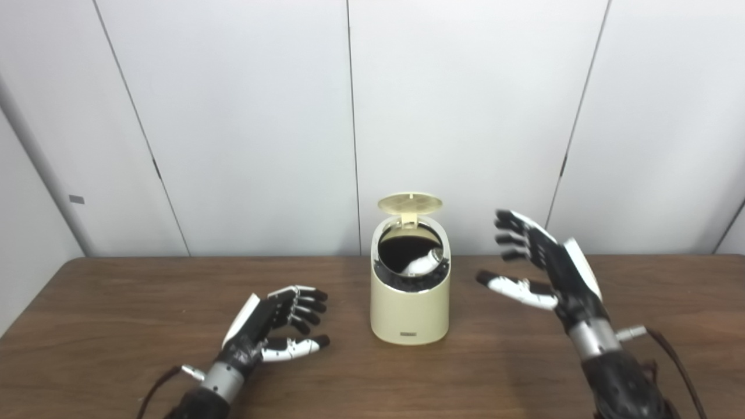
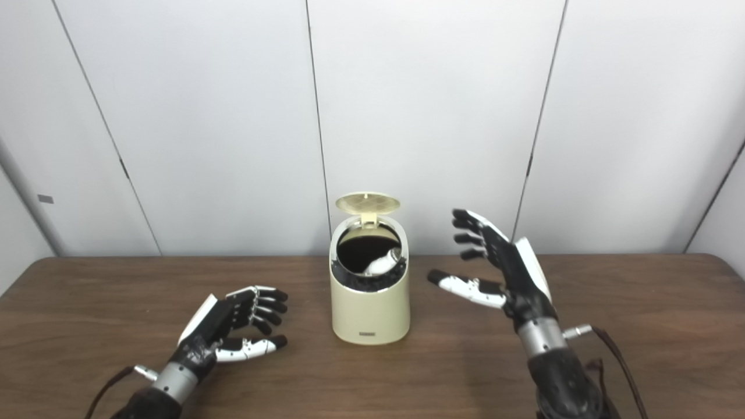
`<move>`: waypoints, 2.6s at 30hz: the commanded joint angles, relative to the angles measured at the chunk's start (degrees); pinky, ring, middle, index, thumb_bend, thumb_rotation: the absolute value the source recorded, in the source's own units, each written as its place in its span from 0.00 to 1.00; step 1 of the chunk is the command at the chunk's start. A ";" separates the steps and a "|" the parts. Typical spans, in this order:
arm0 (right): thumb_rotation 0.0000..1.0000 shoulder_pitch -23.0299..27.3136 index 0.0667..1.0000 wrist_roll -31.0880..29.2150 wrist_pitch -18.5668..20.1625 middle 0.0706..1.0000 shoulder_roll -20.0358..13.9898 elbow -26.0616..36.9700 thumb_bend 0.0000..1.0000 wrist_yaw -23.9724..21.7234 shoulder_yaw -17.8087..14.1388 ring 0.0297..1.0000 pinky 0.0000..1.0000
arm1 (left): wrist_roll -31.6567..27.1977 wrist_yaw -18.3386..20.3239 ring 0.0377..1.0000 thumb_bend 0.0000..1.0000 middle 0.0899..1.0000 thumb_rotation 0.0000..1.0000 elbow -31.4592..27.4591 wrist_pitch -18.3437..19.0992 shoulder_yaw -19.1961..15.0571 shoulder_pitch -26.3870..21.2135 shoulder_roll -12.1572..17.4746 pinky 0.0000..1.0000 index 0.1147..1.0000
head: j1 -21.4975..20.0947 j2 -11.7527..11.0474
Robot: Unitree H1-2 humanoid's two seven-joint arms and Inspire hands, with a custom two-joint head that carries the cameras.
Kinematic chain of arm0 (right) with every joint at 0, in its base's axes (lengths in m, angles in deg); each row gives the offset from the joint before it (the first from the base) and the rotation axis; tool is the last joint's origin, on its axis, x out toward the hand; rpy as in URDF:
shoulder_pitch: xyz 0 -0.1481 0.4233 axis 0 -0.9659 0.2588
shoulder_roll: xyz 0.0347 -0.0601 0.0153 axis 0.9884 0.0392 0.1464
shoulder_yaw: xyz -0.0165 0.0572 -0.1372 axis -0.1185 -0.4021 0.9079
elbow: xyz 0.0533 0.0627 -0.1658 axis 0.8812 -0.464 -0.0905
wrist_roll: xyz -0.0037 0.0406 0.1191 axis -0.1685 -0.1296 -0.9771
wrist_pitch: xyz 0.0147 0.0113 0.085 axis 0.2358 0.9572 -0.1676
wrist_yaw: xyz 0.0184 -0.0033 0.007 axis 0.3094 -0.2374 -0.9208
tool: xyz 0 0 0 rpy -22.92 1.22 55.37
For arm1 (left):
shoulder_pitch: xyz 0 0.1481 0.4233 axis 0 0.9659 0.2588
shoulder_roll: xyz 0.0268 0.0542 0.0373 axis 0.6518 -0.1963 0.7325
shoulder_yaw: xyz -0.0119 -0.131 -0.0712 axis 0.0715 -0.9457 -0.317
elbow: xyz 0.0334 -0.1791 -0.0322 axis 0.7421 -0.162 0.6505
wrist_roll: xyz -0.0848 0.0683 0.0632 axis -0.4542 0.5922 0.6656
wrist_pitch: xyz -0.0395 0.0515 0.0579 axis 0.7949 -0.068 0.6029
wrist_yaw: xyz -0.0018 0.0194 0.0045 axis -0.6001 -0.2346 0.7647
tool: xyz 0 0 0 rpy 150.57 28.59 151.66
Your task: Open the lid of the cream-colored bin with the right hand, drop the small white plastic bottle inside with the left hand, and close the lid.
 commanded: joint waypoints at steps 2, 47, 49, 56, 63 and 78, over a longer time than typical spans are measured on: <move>0.44 5.39 0.76 6.44 -0.22 0.78 -2.26 1.64 0.60 0.23 1.73 0.76 0.65 | 0.46 -1.56 0.60 0.60 0.64 0.00 -0.24 -3.52 -1.13 -1.02 -0.27 0.54 0.67 | 0.10 -0.12; 0.58 22.09 0.63 17.44 4.43 0.67 -7.69 4.23 0.65 -18.22 11.58 0.74 0.64 | 2.07 -5.49 0.60 0.56 0.63 0.00 6.20 -6.13 -3.28 2.45 -6.77 0.60 0.65 | 2.40 -0.41; 0.58 22.06 0.62 17.48 3.96 0.66 -7.95 4.49 0.64 -18.36 11.63 0.73 0.64 | 2.12 -5.52 0.60 0.57 0.63 0.00 6.26 -6.34 -3.29 2.44 -6.76 0.59 0.65 | 2.44 -0.20; 0.54 21.94 0.56 17.86 4.47 0.61 -8.25 6.19 0.63 -19.70 11.65 0.69 0.61 | 1.81 -5.33 0.60 0.57 0.63 0.00 5.26 -4.93 -3.51 2.66 -6.87 0.60 0.65 | 2.41 0.20; 0.52 21.60 0.56 17.56 4.84 0.59 -9.10 7.20 0.63 -21.89 11.83 0.72 0.66 | 2.08 -5.47 0.59 0.57 0.62 0.00 4.61 -4.79 -3.55 2.82 -7.05 0.59 0.65 | 2.72 0.99; 0.49 18.85 0.60 20.80 6.32 0.62 -11.76 11.14 0.63 -30.81 15.09 0.80 0.74 | 1.67 -6.11 0.59 0.58 0.62 0.00 4.83 -5.21 -4.13 2.70 -7.90 0.58 0.64 | 3.24 1.60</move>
